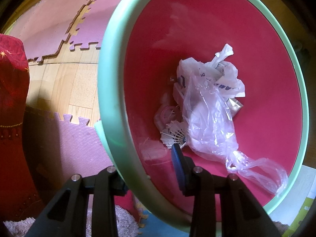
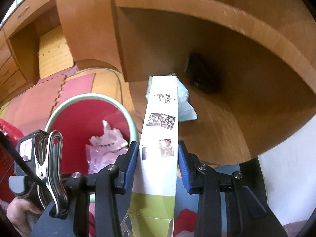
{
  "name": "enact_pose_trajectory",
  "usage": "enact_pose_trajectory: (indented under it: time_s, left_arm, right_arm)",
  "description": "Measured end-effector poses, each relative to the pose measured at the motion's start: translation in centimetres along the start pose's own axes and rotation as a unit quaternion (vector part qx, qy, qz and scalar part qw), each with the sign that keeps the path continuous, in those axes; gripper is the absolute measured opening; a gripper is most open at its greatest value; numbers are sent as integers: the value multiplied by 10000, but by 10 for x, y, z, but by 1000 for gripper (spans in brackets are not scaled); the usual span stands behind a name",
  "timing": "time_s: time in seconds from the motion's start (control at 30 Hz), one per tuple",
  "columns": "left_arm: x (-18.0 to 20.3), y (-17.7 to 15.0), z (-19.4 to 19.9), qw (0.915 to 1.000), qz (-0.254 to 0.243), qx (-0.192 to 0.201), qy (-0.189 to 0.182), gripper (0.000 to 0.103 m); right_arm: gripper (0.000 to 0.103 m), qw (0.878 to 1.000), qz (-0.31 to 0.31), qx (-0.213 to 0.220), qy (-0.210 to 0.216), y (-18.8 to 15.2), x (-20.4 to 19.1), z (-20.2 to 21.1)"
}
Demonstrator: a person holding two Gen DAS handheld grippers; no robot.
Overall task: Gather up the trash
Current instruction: 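Lift the box with the right tool and carry it over the bucket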
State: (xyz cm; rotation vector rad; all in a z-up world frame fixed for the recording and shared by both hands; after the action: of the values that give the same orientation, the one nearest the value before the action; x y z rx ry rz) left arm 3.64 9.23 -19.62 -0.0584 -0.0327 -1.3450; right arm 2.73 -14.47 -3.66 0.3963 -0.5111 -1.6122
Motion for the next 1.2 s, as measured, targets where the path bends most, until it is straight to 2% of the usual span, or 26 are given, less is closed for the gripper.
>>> enact_pose_trajectory:
  time_s: [0.5,0.8,1.2]
  left_arm:
    - [-2,0,1,10000,44,-20,-66,37]
    - [-3,-1,1,9999,51,-15,-105,37]
    - [-1,-1,1,9999,50,-28,-162,37]
  right_arm:
    - [40,9985,355,270,304,8,-29,28]
    - [40,9945,704,380,671,12,-48,40]
    - [40,9870,1166,270,1070,15,-77,33]
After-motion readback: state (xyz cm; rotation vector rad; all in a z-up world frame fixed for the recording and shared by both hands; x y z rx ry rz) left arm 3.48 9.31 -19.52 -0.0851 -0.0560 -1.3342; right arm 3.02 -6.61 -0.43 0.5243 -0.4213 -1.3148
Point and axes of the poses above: each gripper's, at about its wrist camera, not at the fingertips, and z roughly against the way its jaws point, x to its right, y to its top, the point moved 3 cm from there along -z, roughly the way its jaws point, and after that the axes turned 1 degree about -y, right-handed, at the moved point
